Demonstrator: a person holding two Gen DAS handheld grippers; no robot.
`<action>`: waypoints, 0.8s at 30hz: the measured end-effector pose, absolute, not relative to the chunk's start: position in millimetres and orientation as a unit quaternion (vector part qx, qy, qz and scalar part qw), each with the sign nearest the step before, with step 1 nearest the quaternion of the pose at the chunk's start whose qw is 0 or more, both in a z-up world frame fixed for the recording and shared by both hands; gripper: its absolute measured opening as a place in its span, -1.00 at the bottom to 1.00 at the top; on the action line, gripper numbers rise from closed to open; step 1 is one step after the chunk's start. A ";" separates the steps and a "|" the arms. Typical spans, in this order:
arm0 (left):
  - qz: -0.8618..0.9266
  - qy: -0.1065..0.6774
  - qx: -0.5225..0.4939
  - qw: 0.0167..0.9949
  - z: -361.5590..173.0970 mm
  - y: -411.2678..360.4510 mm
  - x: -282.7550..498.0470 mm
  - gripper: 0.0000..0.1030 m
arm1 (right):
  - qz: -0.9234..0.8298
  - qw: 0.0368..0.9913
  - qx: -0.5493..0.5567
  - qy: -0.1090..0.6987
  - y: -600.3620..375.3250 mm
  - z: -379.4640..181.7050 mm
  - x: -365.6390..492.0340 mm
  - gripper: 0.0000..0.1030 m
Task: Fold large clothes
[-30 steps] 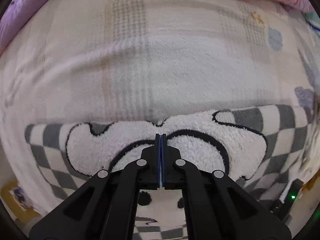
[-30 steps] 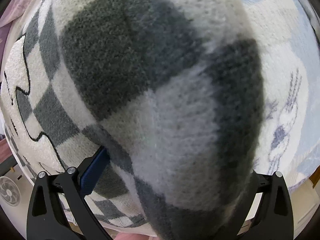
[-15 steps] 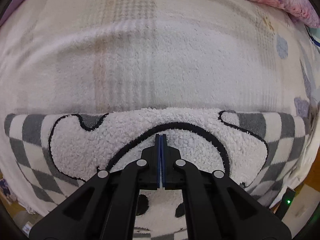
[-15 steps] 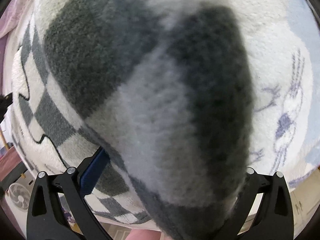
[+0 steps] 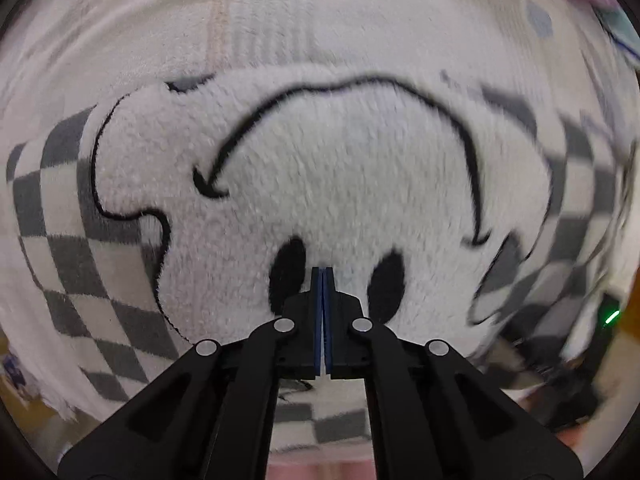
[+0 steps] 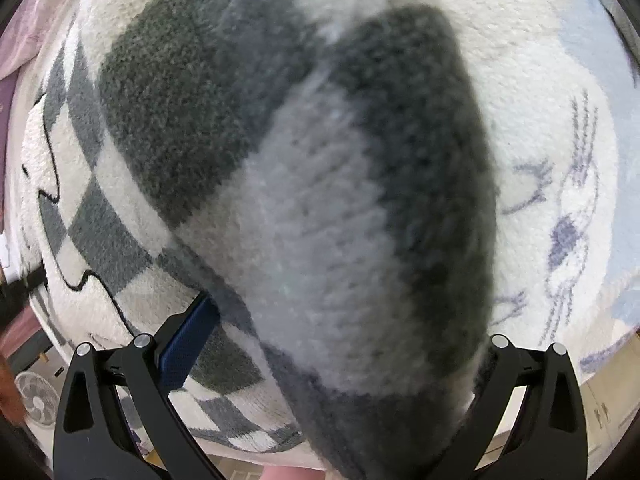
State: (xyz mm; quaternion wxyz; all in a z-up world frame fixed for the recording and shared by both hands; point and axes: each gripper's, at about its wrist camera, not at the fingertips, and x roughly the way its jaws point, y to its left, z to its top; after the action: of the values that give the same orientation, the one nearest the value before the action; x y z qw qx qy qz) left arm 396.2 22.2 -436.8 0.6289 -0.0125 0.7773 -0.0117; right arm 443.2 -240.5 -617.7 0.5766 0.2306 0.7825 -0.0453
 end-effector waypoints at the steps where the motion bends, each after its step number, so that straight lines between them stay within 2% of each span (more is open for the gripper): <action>1: -0.001 0.768 -0.005 0.640 -436.4 19.5 390.6 -0.99 | -0.042 0.579 0.230 0.781 -243.0 -619.3 441.5 0.88; 6: 0.012 0.750 0.022 0.661 -425.5 -16.5 322.4 -0.99 | -0.033 0.582 0.237 0.777 -236.6 -621.7 441.9 0.88; 11: 0.014 0.766 -0.038 0.641 -455.1 -9.9 238.0 -0.99 | -0.034 0.589 0.235 0.773 -231.8 -619.5 438.7 0.88; 15: 0.020 0.757 0.002 0.653 -454.5 -27.2 210.6 -0.99 | -0.033 0.596 0.235 0.767 -211.2 -612.4 416.9 0.88; 22: 0.040 0.748 -0.030 0.662 -456.7 -33.3 168.4 -0.99 | -0.036 0.617 0.226 0.753 -200.5 -590.5 400.0 0.87; 24: 0.047 0.746 -0.038 0.664 -460.3 -37.5 145.5 -0.99 | -0.038 0.627 0.221 0.746 -196.6 -583.9 394.2 0.70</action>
State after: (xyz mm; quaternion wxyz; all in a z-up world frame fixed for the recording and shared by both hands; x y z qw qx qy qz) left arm 145.5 -37.5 -460.3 0.6638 -0.0381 0.7455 0.0470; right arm 394.2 -196.6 -583.9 0.6273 0.2209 0.7459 -0.0377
